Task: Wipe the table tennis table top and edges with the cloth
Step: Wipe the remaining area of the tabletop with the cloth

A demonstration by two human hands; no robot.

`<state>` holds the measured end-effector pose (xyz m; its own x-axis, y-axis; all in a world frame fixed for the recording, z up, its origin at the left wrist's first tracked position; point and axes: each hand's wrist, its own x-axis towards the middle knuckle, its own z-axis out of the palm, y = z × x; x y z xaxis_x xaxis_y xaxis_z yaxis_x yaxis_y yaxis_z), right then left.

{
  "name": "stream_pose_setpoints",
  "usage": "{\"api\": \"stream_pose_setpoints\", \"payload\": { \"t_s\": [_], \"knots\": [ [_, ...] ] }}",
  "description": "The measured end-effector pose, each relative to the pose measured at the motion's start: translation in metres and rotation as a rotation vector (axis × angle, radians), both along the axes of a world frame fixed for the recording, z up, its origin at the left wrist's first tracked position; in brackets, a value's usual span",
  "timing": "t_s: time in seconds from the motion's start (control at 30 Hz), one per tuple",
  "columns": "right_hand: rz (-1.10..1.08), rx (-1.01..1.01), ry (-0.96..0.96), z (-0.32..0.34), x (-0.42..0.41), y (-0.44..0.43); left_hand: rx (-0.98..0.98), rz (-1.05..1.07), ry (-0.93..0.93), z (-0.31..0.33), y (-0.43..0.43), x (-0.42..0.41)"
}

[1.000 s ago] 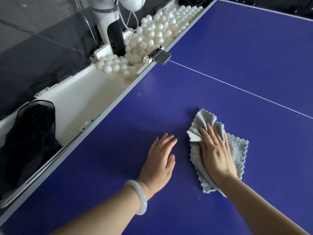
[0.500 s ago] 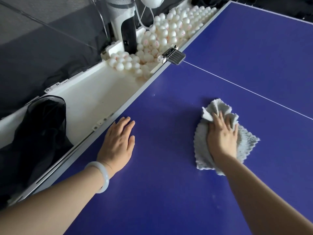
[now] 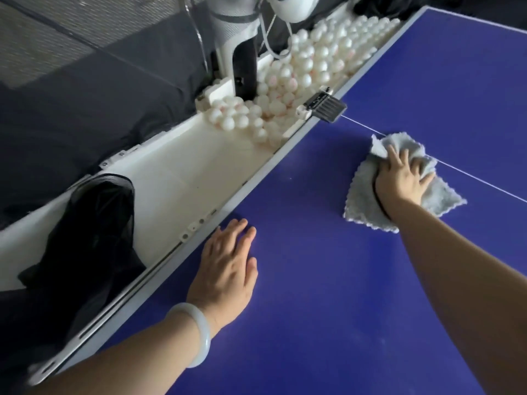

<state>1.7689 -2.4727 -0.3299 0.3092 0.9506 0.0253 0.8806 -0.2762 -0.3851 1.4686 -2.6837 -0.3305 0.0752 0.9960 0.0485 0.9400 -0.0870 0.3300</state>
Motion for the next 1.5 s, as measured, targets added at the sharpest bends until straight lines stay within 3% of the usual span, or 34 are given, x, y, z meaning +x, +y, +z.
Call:
{"api": "stream_pose_setpoints", "payload": {
  "t_s": [0.1, 0.2, 0.3, 0.5, 0.57, 0.67, 0.77, 0.87, 1.03, 1.17, 1.27, 1.37, 1.43, 1.5],
  "knots": [
    [0.224, -0.003, -0.020, 0.005, -0.040, 0.015, -0.010, -0.015, -0.010, -0.002, -0.002, 0.001],
    [0.589, 0.077, -0.054, -0.003, -0.085, -0.043, 0.004, -0.018, 0.001, -0.002, -0.002, 0.001],
    [0.860, 0.049, -0.055, -0.012, -0.072, -0.067, 0.008, -0.018, 0.015, -0.002, -0.002, 0.001],
    [0.309, -0.028, 0.021, -0.002, -0.062, 0.044, 0.010, -0.018, 0.027, -0.003, -0.002, 0.000],
    [0.400, -0.039, 0.002, 0.002, -0.099, 0.037, 0.007, -0.019, 0.018, -0.004, -0.001, 0.001],
    [0.822, 0.030, -0.075, 0.007, -0.142, -0.026, 0.003, -0.007, 0.004, -0.002, -0.002, 0.002],
    [0.984, 0.089, -0.113, -0.004, -0.125, -0.116, -0.005, -0.006, 0.009, -0.001, -0.002, 0.001],
    [0.951, 0.102, -0.135, -0.008, -0.047, -0.141, -0.003, -0.020, -0.004, -0.001, -0.002, 0.001],
    [0.564, 0.021, -0.010, 0.007, 0.051, -0.083, -0.021, -0.026, 0.002, -0.002, -0.002, 0.001],
    [0.450, 0.060, 0.005, 0.005, -0.006, -0.117, -0.012, -0.028, -0.007, 0.001, -0.001, 0.003],
    [0.662, 0.093, -0.029, -0.002, -0.060, -0.197, 0.007, -0.036, -0.009, 0.003, 0.000, 0.004],
    [0.891, 0.045, 0.199, 0.000, -0.070, -0.273, 0.027, -0.034, -0.009, 0.004, 0.000, 0.005],
    [0.729, -0.067, 0.572, 0.022, -0.052, -0.290, 0.033, -0.034, -0.007, 0.003, 0.000, 0.004],
    [0.428, -0.012, 0.619, 0.046, -0.008, -0.276, 0.028, -0.038, -0.002, 0.002, 0.000, 0.004]
  ]
}}
